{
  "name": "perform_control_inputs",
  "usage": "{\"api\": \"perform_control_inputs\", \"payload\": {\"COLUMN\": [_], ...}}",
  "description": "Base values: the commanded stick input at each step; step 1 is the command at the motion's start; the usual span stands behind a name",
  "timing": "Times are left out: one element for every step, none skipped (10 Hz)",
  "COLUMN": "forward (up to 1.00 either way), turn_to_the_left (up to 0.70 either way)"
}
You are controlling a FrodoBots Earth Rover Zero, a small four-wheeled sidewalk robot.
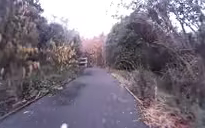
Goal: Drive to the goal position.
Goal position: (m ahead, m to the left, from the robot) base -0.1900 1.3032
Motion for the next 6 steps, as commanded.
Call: {"api": "perform_control_inputs", "payload": {"forward": [0.7,0.7,0.7,0.7,0.7,0.7], "turn_to_the_left": [0.0,0.0,0.0,0.14,0.27,0.28]}}
